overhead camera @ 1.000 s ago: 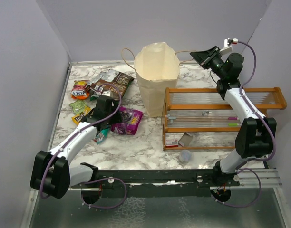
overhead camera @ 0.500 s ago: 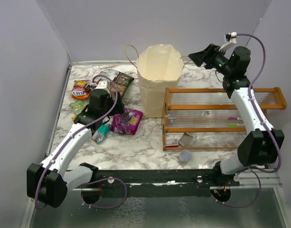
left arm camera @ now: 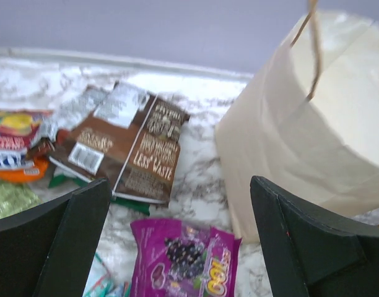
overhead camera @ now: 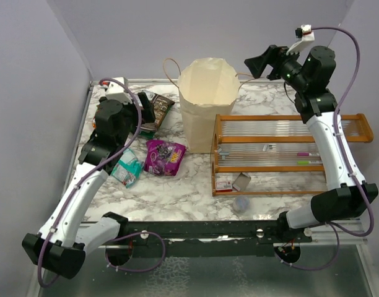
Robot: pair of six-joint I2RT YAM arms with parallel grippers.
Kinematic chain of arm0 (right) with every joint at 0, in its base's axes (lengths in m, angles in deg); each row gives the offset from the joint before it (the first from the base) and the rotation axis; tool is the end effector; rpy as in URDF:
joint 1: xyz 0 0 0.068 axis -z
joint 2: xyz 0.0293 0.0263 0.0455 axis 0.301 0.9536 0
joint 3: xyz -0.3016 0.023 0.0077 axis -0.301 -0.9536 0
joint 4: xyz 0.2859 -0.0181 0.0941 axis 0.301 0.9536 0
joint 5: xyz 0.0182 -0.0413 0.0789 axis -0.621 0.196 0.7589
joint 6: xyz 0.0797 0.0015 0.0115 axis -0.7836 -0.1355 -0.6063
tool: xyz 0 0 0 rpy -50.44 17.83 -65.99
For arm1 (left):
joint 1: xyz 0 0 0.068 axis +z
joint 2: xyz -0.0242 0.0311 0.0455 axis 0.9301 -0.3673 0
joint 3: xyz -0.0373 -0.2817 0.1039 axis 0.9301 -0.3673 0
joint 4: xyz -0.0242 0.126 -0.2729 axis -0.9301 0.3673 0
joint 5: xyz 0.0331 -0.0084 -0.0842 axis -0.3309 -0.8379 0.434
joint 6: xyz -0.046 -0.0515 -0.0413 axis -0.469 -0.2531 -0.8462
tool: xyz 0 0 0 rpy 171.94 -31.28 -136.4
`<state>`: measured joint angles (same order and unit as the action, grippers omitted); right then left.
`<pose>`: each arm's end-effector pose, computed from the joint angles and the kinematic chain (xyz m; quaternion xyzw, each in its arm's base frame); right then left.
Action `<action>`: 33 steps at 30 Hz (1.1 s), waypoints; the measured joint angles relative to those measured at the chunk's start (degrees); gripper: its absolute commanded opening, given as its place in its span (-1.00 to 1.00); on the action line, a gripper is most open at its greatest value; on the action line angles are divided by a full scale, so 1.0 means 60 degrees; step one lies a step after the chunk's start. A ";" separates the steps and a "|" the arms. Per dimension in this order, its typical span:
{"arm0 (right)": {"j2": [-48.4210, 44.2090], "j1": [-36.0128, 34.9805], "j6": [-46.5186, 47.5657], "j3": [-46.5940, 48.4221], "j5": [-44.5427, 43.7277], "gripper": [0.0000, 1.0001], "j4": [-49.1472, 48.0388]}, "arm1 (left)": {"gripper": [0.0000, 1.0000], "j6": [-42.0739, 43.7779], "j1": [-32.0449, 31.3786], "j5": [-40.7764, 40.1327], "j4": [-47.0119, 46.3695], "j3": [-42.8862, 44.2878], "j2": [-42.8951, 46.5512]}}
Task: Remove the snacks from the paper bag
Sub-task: Reset both arms
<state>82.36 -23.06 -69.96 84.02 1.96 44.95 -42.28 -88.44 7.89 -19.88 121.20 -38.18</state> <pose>0.3970 0.0662 0.5022 -0.0496 0.7202 0.2924 0.6271 0.2776 -0.0853 0.4084 -0.0649 0.7773 -0.1330 0.6114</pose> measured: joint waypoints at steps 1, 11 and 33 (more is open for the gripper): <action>-0.0047 -0.0175 0.0109 0.0087 -0.0098 0.99 0.0135 | 0.98 0.0135 0.0000 0.0004 -0.0106 0.0229 0.0091; -0.1494 -0.3235 0.1683 -0.0346 -0.0058 0.99 0.0463 | 0.99 0.1530 0.0000 0.0372 -0.1246 0.2160 0.1045; -0.7817 -0.3337 0.2517 -0.3712 -0.4054 0.99 -0.1235 | 0.99 0.3690 0.0000 0.0040 -0.2849 0.1388 0.2747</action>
<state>35.45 -43.08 -54.86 61.75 -22.37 37.54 -20.13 -88.44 8.13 -36.97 129.53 -21.70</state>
